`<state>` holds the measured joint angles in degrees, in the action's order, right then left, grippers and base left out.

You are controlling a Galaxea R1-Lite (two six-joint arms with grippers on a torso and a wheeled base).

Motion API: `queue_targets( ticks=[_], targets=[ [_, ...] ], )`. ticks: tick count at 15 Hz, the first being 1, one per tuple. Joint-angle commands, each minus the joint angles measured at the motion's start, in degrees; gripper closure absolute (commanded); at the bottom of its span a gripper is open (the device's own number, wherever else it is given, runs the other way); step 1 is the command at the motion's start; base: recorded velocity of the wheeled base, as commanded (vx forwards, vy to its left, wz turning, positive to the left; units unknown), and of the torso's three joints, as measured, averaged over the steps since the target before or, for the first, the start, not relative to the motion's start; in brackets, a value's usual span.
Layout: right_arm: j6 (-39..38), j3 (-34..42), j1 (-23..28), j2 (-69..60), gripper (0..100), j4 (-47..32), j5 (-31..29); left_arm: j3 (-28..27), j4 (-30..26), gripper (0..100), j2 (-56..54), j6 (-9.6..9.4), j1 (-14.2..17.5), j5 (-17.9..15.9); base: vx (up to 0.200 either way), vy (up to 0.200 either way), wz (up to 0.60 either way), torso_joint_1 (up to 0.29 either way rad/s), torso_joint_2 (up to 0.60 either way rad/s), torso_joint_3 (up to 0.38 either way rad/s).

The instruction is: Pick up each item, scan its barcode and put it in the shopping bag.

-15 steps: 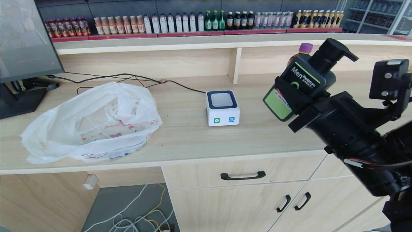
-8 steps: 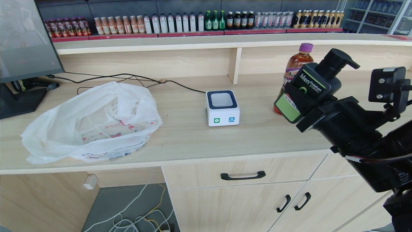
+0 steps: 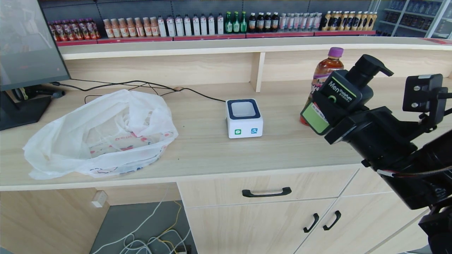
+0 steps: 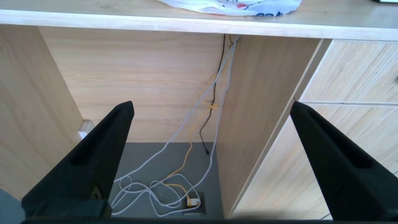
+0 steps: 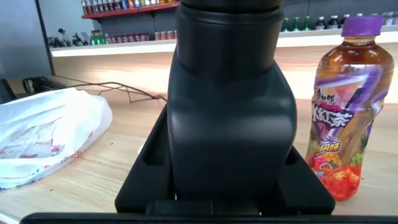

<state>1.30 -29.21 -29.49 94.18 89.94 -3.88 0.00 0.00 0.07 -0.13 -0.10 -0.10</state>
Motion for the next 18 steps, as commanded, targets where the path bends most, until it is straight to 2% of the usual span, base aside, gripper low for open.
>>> queue_targets(
  ticks=[1,18],
  targets=[
    [-0.2,-0.1,0.1,0.3,100,0.1,0.0,0.0,0.0,0,0.0,-0.04,0.0,0.0,0.000,0.000,0.00,0.000,0.00,0.000],
    [-0.9,-0.1,0.6,0.8,100,0.1,-0.2,0.0,0.0,0,0.0,0.22,0.0,0.0,0.000,0.200,0.00,0.004,0.00,0.003]
  ],
)
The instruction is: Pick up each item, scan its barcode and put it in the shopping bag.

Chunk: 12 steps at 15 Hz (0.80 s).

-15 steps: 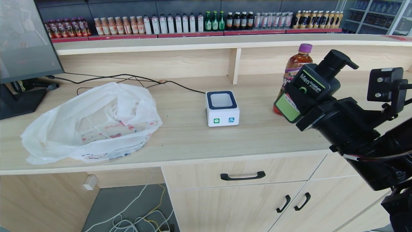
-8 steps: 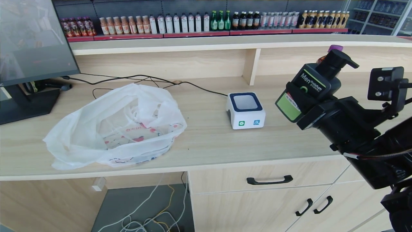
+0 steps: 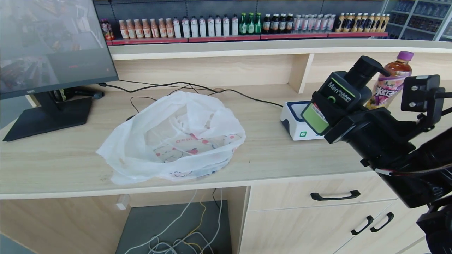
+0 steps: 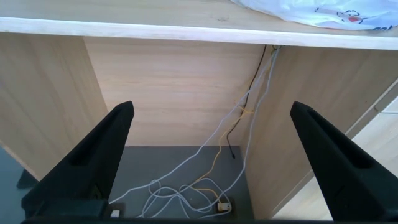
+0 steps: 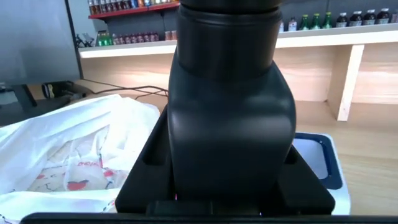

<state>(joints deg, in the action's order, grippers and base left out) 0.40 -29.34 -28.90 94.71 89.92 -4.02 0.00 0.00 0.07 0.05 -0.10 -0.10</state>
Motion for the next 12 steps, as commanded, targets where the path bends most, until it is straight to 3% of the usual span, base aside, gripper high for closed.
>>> queue_targets(
  ticks=[1,10,12],
  targets=[
    [0.0,-0.3,0.0,0.6,100,0.1,0.0,0.0,0.0,0,0.0,0.04,0.0,0.0,0.000,0.200,0.00,-0.002,0.00,0.002],
    [0.0,1.0,0.2,-0.9,100,0.1,0.0,0.0,0.0,0,0.0,-0.22,0.0,0.0,0.000,0.200,0.00,0.001,0.00,0.001],
    [0.2,0.8,0.0,-0.9,100,0.1,0.0,0.0,0.0,0,0.0,-0.31,0.0,0.0,0.000,0.000,0.00,0.000,0.00,0.000]
  ],
)
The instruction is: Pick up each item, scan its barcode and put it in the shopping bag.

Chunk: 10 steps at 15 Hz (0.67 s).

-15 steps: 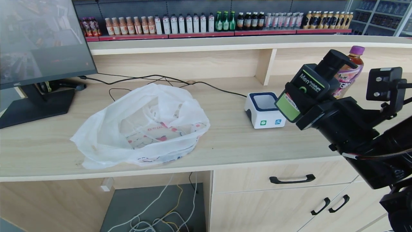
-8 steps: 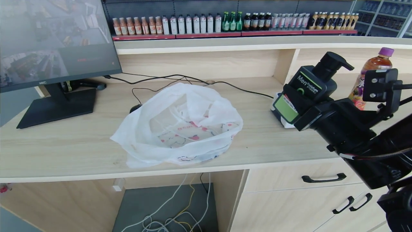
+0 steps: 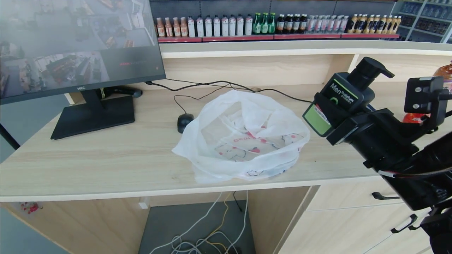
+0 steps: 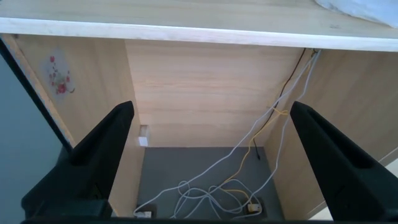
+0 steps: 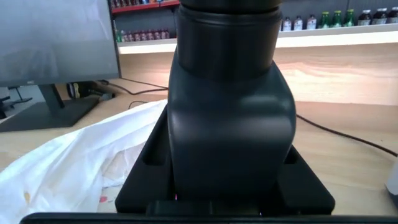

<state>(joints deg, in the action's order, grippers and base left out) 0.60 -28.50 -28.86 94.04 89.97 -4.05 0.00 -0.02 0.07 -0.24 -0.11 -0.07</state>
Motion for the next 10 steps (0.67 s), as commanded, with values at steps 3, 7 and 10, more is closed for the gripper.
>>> queue_targets(
  ticks=[3,7,10],
  targets=[
    [0.5,-2.8,-4.2,0.1,100,0.0,0.1,0.0,0.0,0,0.0,-0.02,0.0,0.0,0.000,0.000,0.00,0.000,0.00,0.000],
    [1.0,-14.3,-11.1,1.9,100,-14.9,-5.4,0.0,0.0,0,0.0,-0.02,0.0,0.0,0.000,0.000,0.00,0.000,0.00,0.000],
    [1.2,-22.5,-13.9,9.6,100,-16.8,-8.8,0.0,0.0,0,0.0,-0.11,0.0,-0.1,0.000,0.000,0.00,0.000,0.00,0.000]
  ],
)
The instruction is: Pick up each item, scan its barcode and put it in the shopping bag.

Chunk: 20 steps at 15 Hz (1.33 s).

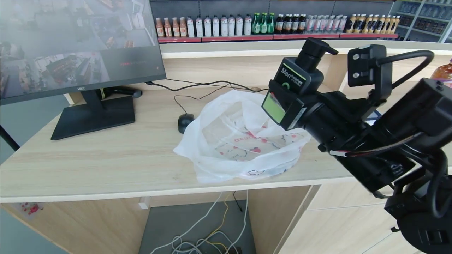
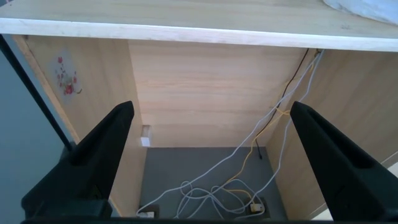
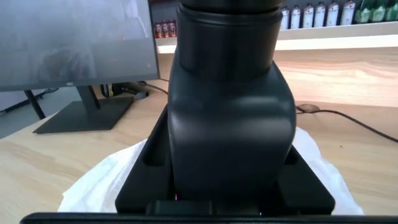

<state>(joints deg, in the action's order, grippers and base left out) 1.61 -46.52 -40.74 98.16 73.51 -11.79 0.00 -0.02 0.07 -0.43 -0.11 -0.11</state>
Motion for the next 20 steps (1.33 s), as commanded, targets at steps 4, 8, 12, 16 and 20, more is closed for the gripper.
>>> queue_targets(
  ticks=[4,8,12,16,20],
  targets=[
    [2.0,-16.3,-5.8,11.8,100,-10.4,-3.6,0.0,0.0,0,0.0,-0.36,0.0,0.0,0.000,0.000,0.00,0.000,0.00,0.000],
    [2.5,-20.3,-6.2,16.0,100,-11.3,-6.2,0.0,0.0,0,0.0,-0.36,0.0,0.0,0.000,0.000,0.00,0.000,0.00,0.000],
    [2.6,-28.2,-6.5,21.8,100,-14.2,-7.4,0.0,0.0,0,0.0,-0.36,0.0,0.0,0.000,0.000,0.00,0.000,0.00,0.000],
    [2.4,-32.4,-4.4,26.0,100,-16.2,-10.2,0.0,0.0,0,0.0,-0.28,0.0,0.0,0.000,0.000,0.00,0.000,0.00,0.000],
    [2.3,-33.7,-2.4,28.7,100,-15.6,-12.5,0.0,0.0,0,0.0,-0.36,0.0,0.0,0.000,0.000,0.00,0.000,0.00,0.000]
  ],
)
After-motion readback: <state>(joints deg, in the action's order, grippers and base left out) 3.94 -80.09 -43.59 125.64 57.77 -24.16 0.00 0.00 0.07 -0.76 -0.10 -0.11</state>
